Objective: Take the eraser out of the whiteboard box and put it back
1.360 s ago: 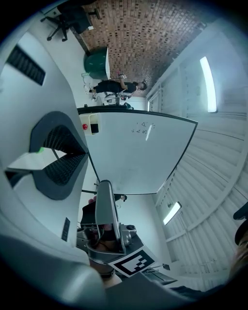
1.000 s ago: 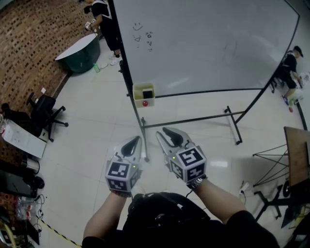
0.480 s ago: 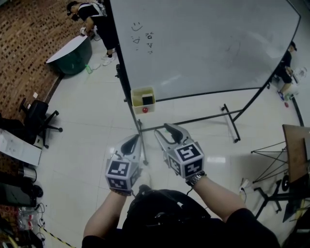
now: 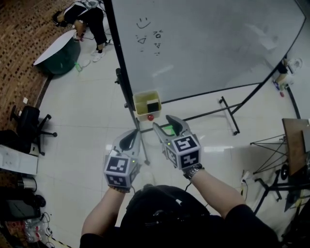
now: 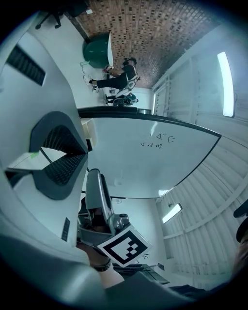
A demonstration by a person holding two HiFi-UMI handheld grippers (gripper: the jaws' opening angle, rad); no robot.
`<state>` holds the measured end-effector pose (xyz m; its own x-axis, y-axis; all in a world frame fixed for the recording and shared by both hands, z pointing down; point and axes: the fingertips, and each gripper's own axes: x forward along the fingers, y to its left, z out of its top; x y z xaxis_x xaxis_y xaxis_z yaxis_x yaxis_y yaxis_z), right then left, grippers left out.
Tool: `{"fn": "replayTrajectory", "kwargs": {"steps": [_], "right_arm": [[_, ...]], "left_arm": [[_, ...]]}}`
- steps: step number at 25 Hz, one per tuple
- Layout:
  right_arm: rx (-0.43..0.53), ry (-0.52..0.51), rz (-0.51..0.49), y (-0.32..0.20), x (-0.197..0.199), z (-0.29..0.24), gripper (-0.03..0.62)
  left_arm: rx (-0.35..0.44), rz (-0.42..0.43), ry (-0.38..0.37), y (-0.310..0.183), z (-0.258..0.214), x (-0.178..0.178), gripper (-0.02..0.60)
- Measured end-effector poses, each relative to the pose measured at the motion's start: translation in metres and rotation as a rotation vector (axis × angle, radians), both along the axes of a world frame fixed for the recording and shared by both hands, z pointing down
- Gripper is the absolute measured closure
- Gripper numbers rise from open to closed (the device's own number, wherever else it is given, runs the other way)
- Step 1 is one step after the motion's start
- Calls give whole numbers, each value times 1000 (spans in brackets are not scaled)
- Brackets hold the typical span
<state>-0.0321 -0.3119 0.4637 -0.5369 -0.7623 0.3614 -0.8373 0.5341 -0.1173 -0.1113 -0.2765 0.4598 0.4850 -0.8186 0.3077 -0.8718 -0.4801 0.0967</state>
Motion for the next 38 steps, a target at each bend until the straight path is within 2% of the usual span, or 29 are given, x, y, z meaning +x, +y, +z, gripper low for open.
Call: {"fn": "replayTrajectory", "kwargs": {"steps": [15,23,32,38], "right_arm": [[-84,124,115,-79,-27,52,278],[-130,188,155,-104,-30,78,249],[-138,232,187,-115,-29,90,256],[-131,245,215,-116,-24,88,316]], "left_arm": [[-28,54,0,-66,17,-50,584],[-53,68,14,-90,31,-60,584],[-70,59,27,-103,40,-69,584],[-69,58,30,-102,39,-70,584]]}}
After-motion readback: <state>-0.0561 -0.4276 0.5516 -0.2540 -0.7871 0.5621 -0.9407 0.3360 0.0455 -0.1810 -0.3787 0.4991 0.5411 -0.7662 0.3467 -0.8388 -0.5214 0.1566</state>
